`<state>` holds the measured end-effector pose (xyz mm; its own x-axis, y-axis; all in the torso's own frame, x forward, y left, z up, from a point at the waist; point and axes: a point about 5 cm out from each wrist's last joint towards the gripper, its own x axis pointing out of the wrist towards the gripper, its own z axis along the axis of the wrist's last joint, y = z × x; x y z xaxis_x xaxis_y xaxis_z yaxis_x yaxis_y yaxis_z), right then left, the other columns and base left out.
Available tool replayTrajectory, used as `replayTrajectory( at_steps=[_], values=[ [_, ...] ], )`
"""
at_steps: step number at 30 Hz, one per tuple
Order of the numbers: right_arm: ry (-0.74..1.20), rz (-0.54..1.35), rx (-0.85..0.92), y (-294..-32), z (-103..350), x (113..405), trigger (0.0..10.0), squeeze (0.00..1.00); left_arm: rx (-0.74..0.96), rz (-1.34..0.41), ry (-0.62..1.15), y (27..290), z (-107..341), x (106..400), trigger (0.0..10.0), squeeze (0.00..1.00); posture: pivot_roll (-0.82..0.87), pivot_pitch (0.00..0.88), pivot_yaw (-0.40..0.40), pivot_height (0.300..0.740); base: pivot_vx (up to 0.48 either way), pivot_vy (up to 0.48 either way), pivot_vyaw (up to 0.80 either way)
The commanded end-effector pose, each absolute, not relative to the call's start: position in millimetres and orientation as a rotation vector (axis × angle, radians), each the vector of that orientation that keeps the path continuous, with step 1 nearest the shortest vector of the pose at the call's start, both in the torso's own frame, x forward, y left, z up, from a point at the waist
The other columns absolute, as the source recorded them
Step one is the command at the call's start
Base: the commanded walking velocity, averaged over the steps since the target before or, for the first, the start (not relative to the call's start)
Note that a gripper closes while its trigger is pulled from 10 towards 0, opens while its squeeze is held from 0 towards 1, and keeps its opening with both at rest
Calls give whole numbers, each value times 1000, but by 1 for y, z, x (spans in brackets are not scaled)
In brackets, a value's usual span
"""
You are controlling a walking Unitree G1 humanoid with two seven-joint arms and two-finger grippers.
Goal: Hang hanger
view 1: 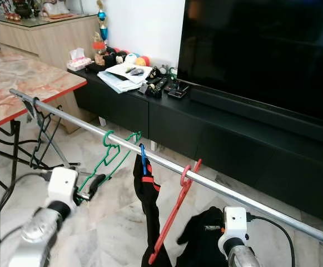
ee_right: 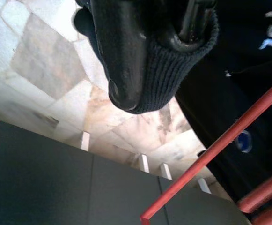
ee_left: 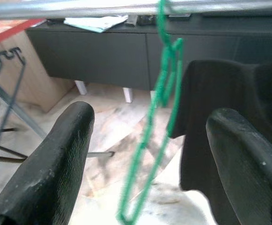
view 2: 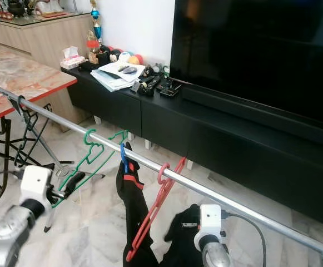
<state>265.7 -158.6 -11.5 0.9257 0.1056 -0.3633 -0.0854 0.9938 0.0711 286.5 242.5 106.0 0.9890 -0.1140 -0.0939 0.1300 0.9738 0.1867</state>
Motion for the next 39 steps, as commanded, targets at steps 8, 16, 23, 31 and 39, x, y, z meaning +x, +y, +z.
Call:
replayTrajectory(
  at_steps=[8,16,23,31,39],
  values=[
    [366,107,43,-158,-9,269,10000,0,133,-94,212,270,106,299,10000,0,101,0,0,740,0,0,0],
    [367,105,40,-160,-9,269,10000,0,78,-206,335,265,94,299,10000,0,92,0,1,740,0,0,0],
    [367,104,41,-160,-10,268,10000,0,63,-228,398,264,85,296,10000,0,92,0,1,740,0,0,0],
    [371,100,41,-160,-11,266,10000,0,-21,-310,418,248,83,294,10000,0,91,0,0,740,0,0,0],
    [371,97,41,-161,-11,266,10000,0,-24,-295,373,248,93,300,10000,0,91,3,-1,740,0,0,0]
  ],
)
